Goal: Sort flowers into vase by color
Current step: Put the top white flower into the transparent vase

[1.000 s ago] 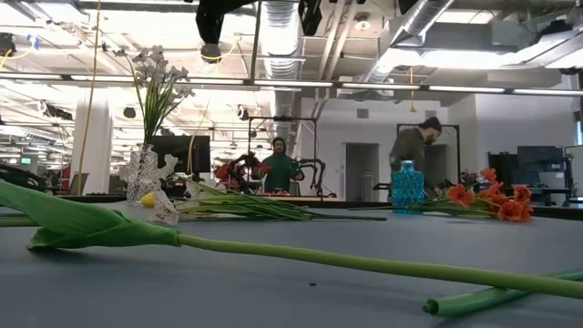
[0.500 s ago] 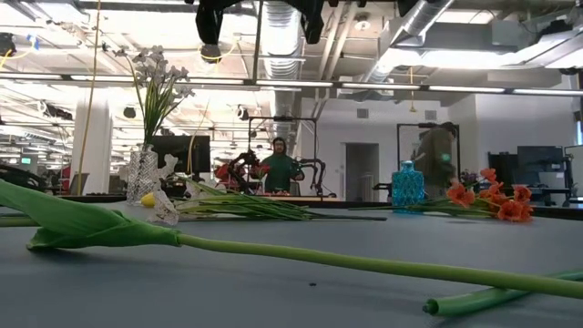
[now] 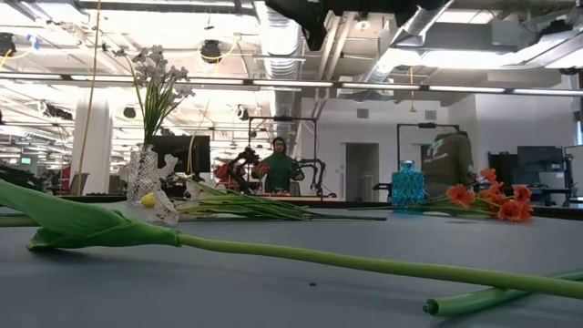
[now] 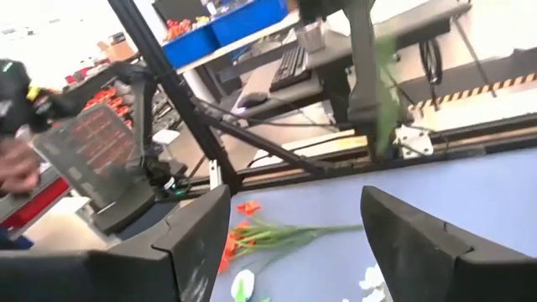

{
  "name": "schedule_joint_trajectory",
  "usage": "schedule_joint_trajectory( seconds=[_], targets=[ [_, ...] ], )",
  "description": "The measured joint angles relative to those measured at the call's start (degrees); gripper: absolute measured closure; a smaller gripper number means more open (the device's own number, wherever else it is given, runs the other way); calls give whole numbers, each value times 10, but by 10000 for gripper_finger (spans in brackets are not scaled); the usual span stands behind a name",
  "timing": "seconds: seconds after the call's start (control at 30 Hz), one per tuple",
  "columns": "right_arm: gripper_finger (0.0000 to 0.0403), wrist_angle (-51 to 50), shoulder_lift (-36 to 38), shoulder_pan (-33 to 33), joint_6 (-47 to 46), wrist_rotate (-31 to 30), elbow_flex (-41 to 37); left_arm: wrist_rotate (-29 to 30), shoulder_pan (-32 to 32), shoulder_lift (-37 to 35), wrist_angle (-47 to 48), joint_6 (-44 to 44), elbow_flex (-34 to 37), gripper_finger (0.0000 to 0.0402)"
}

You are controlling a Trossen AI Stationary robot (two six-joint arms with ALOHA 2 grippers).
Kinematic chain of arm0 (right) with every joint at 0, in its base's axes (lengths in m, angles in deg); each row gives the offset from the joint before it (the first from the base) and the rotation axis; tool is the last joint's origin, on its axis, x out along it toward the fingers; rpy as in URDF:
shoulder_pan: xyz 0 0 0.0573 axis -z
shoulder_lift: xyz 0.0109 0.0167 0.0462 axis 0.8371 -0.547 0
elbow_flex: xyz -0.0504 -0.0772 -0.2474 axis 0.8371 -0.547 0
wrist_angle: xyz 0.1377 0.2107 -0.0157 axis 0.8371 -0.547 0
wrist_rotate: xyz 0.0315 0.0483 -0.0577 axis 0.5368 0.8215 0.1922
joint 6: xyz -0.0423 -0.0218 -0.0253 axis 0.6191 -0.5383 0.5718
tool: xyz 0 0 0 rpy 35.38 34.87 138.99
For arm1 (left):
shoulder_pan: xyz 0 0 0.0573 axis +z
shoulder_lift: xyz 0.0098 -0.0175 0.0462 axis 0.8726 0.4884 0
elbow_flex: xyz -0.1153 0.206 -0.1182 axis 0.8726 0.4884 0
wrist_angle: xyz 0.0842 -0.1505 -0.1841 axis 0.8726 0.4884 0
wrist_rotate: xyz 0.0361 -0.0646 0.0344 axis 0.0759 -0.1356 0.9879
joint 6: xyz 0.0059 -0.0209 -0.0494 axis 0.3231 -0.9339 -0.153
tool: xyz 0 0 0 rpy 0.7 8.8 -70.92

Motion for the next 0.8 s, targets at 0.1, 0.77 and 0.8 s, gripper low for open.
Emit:
schedule_joint_trajectory(
  seconds=[0.1, 0.77, 0.8],
  targets=[
    [107, -5, 0, 0, 0, 5, 0, 56, 22, -61, 3, 49, 0, 401],
    [107, -52, 0, 0, 1, 5, 0, 174, 307, -145, 9, 160, 0, 401],
    [107, -52, 0, 0, 1, 5, 0, 174, 327, -143, 14, 171, 0, 401]
  ],
)
